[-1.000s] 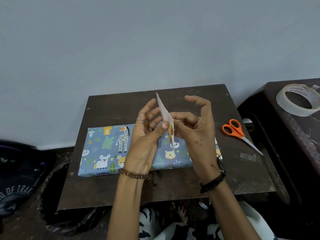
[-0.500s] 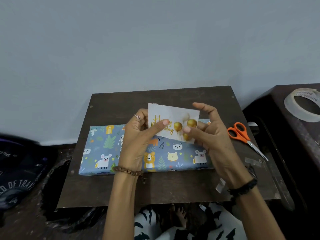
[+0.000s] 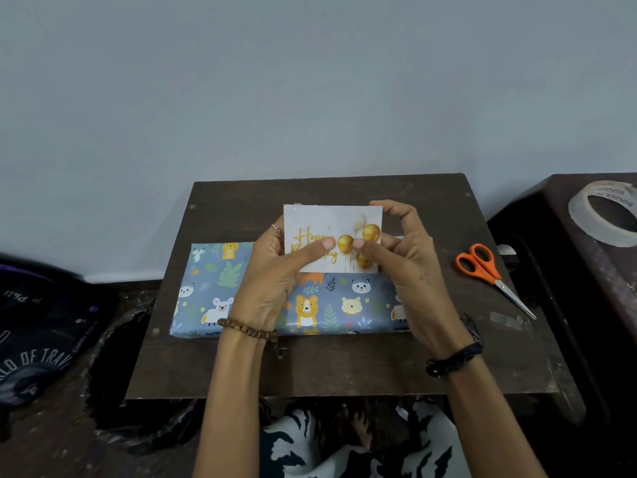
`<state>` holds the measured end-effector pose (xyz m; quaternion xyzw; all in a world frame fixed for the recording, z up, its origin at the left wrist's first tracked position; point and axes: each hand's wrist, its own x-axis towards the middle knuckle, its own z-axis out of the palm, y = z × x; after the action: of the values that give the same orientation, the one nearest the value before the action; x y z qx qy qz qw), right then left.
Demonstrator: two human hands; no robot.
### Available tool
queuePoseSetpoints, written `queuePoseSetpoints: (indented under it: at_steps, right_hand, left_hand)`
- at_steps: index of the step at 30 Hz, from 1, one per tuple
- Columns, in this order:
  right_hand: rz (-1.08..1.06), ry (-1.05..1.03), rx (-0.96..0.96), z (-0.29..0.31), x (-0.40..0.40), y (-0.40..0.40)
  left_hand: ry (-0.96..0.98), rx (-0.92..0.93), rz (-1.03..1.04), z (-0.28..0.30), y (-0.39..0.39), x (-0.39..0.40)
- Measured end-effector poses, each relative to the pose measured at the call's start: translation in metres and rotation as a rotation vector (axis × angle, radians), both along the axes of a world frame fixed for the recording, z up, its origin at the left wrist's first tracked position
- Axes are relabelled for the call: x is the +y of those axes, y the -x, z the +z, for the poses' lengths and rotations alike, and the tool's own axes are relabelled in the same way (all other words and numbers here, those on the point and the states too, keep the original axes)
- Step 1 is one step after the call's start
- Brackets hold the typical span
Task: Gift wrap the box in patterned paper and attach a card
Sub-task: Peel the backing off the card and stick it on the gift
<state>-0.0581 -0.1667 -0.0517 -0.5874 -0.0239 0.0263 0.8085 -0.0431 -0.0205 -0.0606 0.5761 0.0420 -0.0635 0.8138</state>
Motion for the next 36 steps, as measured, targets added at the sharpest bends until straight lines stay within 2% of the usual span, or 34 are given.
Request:
queuePoseSetpoints:
  at_steps: [12,20,36]
  right_hand:
    - [-0.013,0.12,0.006,-0.004,0.02,0.0]
    - [-0.035,0.025,0.058,0.0,0.027,0.004]
    - [-0.091,0.03,0.048,-0.002,0.028,0.002]
  left_hand:
    - [-0.09,0.037,0.064,-0.002,0.003,0.024]
    - [0.199,0.122,0.027,0.003,0.006,0.026]
    - [0.174,0.108,0.032,0.006,0.01,0.018]
